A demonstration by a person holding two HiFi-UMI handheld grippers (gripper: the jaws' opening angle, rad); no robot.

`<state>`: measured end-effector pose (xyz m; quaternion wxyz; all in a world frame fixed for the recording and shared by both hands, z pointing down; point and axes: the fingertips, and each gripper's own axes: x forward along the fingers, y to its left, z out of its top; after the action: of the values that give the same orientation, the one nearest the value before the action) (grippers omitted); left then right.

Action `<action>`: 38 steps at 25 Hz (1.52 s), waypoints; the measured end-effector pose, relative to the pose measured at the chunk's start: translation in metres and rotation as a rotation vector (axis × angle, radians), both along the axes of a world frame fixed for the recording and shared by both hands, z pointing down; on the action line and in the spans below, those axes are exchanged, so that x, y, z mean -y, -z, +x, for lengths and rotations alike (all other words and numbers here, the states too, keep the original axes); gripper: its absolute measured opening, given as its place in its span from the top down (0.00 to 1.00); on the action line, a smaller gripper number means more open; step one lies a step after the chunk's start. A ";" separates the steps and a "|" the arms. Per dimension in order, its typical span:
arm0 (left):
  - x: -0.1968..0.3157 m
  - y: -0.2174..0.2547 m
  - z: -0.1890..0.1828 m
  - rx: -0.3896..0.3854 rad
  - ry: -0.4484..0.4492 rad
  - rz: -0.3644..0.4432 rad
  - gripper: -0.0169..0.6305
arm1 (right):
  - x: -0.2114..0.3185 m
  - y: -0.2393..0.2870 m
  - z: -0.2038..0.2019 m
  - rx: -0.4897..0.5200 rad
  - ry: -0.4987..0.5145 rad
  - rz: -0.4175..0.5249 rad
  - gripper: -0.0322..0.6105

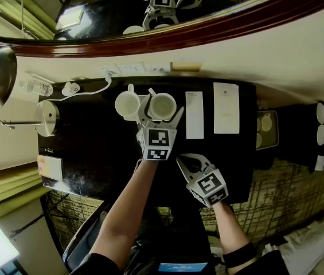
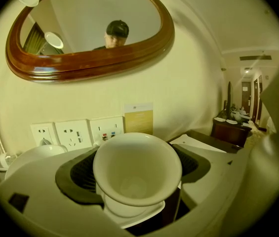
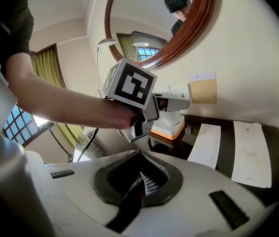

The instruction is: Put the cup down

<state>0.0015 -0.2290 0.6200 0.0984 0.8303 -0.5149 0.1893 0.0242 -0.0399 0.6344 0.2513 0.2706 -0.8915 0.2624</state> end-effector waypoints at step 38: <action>-0.047 0.079 -0.010 0.036 -0.008 0.047 0.36 | 0.000 0.025 0.022 -0.024 -0.062 0.049 0.94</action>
<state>-0.0087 -0.1818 0.5409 0.0687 0.8308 -0.5177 0.1925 0.0459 -0.0397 0.6092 0.2472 0.3073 -0.8857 0.2448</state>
